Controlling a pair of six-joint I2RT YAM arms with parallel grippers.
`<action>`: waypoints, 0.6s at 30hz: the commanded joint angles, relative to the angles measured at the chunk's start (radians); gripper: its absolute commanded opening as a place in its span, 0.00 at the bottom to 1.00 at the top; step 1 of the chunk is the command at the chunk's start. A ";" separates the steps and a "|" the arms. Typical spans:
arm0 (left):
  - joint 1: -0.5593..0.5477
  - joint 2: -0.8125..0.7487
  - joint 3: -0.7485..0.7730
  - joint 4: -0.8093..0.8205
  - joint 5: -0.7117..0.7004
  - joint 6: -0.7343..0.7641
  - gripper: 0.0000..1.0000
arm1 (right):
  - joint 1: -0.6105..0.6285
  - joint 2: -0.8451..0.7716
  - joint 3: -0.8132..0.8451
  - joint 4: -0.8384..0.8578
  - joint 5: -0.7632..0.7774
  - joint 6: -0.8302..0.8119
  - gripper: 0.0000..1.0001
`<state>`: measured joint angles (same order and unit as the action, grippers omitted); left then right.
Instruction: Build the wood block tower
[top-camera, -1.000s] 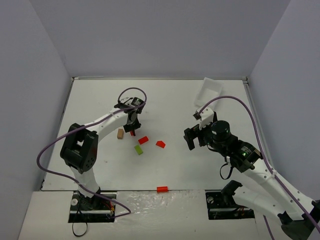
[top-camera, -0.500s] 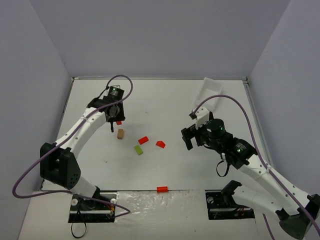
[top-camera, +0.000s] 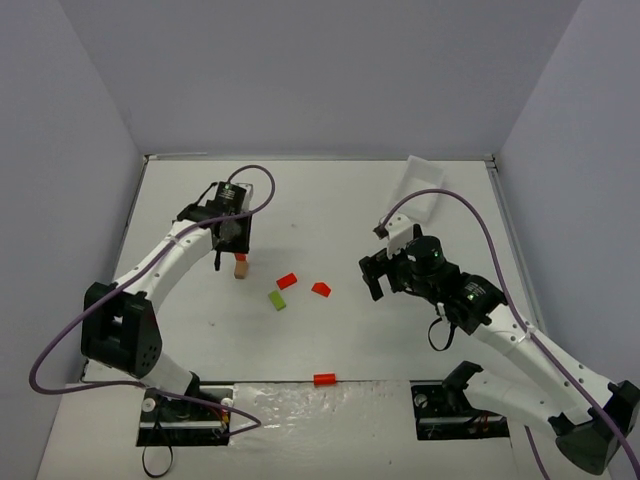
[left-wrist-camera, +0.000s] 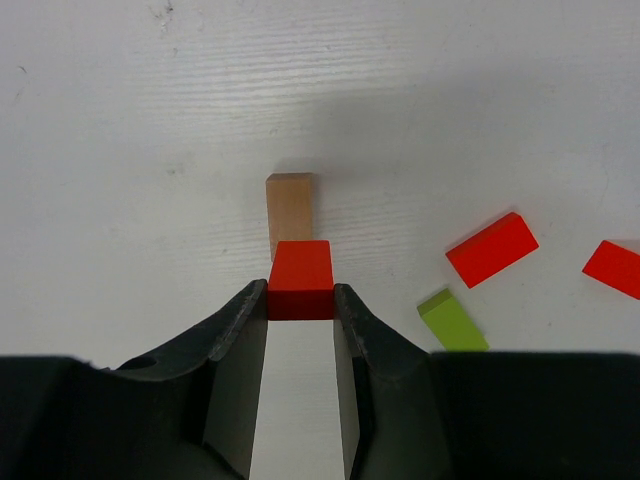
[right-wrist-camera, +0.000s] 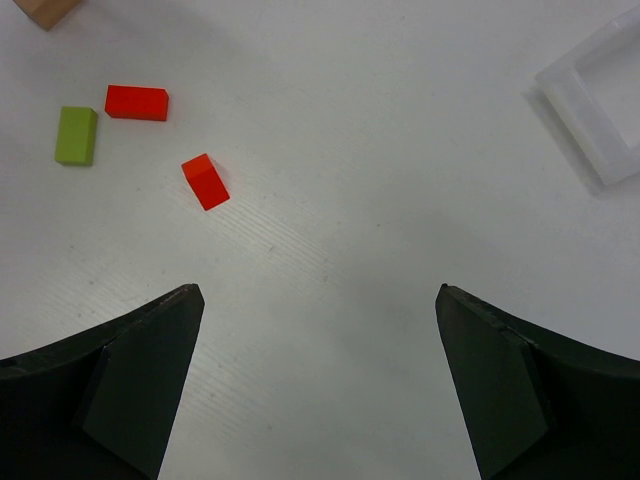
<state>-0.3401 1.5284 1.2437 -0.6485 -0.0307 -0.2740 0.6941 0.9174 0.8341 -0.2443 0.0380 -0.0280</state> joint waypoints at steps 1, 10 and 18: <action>0.001 -0.007 -0.002 0.077 0.024 0.057 0.00 | -0.007 0.018 0.048 0.048 0.014 -0.007 1.00; 0.020 0.030 -0.013 0.109 0.031 0.061 0.00 | -0.007 0.024 0.048 0.048 0.010 0.000 1.00; 0.023 0.064 -0.006 0.113 0.028 0.061 0.00 | -0.007 0.035 0.057 0.048 0.016 -0.006 1.00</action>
<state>-0.3252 1.6009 1.2148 -0.5761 -0.0029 -0.2297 0.6933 0.9389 0.8362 -0.2440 0.0383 -0.0277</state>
